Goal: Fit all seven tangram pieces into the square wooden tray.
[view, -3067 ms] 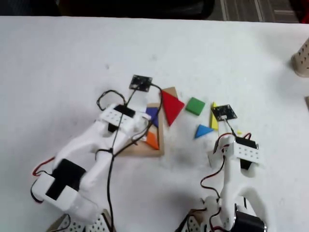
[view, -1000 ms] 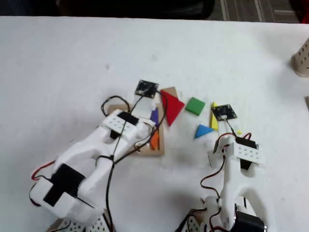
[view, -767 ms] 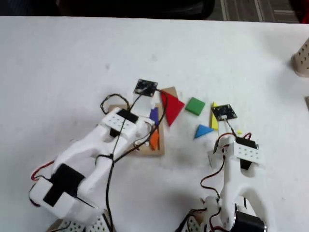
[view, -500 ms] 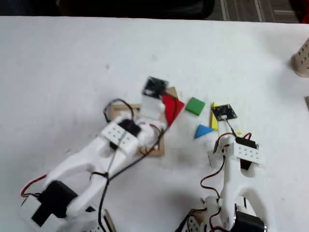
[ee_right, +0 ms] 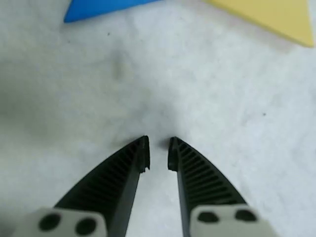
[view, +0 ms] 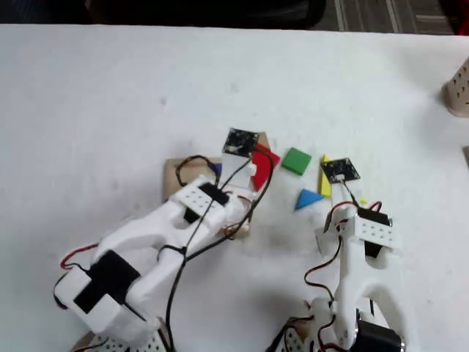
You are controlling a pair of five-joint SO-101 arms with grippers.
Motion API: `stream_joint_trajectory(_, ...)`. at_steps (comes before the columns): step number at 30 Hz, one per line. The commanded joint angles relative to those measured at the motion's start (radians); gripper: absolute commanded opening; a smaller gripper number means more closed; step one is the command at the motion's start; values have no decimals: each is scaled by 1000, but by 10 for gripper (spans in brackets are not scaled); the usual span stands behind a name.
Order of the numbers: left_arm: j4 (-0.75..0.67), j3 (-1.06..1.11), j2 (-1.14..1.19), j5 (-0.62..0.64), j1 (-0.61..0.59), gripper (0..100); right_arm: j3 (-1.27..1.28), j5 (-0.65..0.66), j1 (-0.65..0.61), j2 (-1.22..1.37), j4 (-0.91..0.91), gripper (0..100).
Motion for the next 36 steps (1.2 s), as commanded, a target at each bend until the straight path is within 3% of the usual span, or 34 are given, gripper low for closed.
stream_joint_trajectory(1, 117, -40, -10, 12, -16, 24, -3, 15, 8, -2, -18, 77)
stream_joint_trajectory(9, 206, -38, -102, 8, -102, 24, -3, 15, 8, -2, -18, 77)
stream_joint_trajectory(16, 187, 87, -189, -127, -111, 24, -3, 15, 8, -2, -18, 77)
stream_joint_trajectory(26, 216, 123, -188, -130, -354, 24, -3, 15, 8, -2, -19, 77)
stream_joint_trajectory(33, 216, 114, -193, -132, -364, 24, -3, 15, 8, -2, -19, 77)
stream_joint_trajectory(36, 141, 114, -188, -132, -369, 24, -3, 15, 8, -2, -19, 77)
